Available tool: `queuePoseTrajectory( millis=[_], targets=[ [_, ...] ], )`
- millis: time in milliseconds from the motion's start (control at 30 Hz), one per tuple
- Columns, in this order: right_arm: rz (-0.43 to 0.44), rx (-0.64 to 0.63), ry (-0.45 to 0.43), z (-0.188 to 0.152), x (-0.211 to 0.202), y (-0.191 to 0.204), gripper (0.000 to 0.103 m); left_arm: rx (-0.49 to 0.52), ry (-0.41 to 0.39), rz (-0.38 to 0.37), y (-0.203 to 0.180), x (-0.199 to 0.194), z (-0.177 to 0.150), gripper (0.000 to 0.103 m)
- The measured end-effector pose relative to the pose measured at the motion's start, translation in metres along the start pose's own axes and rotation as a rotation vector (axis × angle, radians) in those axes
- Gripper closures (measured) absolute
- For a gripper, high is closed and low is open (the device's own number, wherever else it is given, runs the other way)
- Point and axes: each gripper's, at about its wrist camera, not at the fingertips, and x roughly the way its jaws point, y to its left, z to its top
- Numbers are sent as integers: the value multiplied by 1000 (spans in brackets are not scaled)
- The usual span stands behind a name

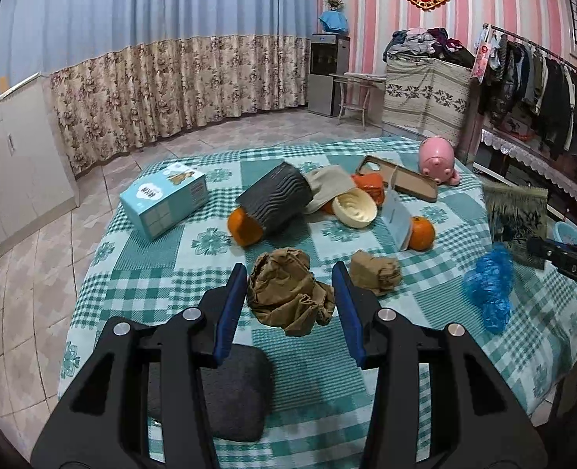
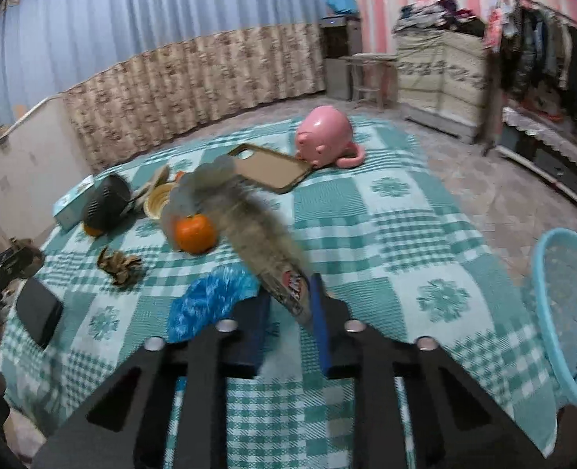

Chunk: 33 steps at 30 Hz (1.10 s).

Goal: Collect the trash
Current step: 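Grasp the snack bag with the right gripper while the left gripper holds the paper wad, then carry the snack bag over the blue wastebasket and open the right gripper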

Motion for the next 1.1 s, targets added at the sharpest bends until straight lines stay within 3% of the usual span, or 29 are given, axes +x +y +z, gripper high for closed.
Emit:
queuePoseTrajectory(
  millis=[200, 467, 800, 1100],
  targets=[
    [17, -8, -28, 3, -5, -7, 98, 24, -13, 0, -21, -7, 10, 59],
    [-32, 64, -97, 5, -50, -61, 99, 72, -53, -59, -78, -12, 36, 59],
    [-203, 167, -178, -9, -133, -154, 99, 161, -113, -255, -204, -16, 64, 59],
    [-329, 277, -212, -37, -186, -226, 99, 210, -105, -446, -311, -19, 71, 59]
  ],
)
